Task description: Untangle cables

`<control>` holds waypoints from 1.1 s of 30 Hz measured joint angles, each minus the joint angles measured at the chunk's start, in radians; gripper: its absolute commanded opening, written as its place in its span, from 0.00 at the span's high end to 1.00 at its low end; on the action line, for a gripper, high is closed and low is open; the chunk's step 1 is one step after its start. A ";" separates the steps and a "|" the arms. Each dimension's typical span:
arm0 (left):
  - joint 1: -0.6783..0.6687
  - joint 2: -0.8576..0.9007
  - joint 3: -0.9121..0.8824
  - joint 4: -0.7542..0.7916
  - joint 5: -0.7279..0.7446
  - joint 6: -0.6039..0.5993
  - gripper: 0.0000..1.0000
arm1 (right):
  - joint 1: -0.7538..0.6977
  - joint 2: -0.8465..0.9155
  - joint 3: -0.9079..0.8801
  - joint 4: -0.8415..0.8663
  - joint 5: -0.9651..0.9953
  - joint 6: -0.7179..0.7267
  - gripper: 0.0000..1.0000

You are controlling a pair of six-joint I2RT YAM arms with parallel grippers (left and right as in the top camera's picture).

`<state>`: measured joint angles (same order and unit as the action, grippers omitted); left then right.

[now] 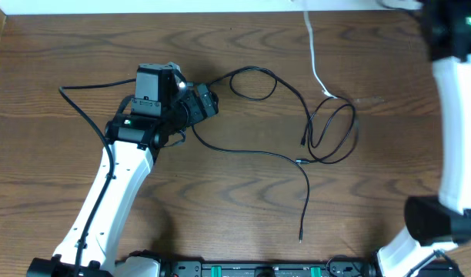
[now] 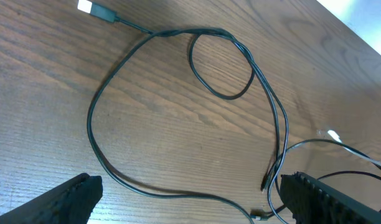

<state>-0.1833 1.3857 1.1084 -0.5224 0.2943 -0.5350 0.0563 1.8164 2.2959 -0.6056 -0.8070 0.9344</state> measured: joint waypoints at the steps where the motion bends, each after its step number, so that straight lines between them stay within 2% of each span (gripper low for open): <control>1: 0.000 0.000 0.000 0.000 0.000 0.000 0.02 | -0.033 -0.026 0.004 -0.062 0.021 0.011 0.99; 4: 0.000 0.000 0.000 0.001 0.000 0.000 0.02 | -0.114 -0.071 0.019 -0.266 0.160 0.025 0.98; 6: 0.000 0.000 0.000 0.000 0.000 0.000 0.02 | -0.129 -0.066 0.026 -0.476 0.298 0.029 0.98; 8: 0.000 0.000 0.000 0.000 0.000 0.000 0.02 | -0.119 -0.037 0.019 -0.537 0.340 0.021 0.98; 13: 0.000 0.000 0.000 0.000 0.000 0.000 0.02 | -0.072 0.035 0.003 -0.361 0.197 -0.027 0.98; 18: 0.000 0.000 0.000 0.000 0.000 0.000 0.02 | 0.019 0.024 0.002 -0.195 0.035 -0.018 0.99; 23: 0.000 0.000 0.000 0.000 0.000 0.000 0.02 | 0.092 -0.012 0.001 -0.007 0.000 -0.021 0.98; 28: 0.000 0.000 0.000 0.001 0.000 0.000 0.02 | 0.067 -0.095 0.009 -0.187 0.202 -0.134 0.99; 33: 0.000 0.000 0.000 0.001 0.000 0.000 0.02 | -0.011 -0.077 0.014 -0.346 0.366 -0.308 0.99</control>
<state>-0.1833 1.3857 1.1084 -0.5217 0.2939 -0.5350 0.0452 1.7393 2.3104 -0.9516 -0.4412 0.6262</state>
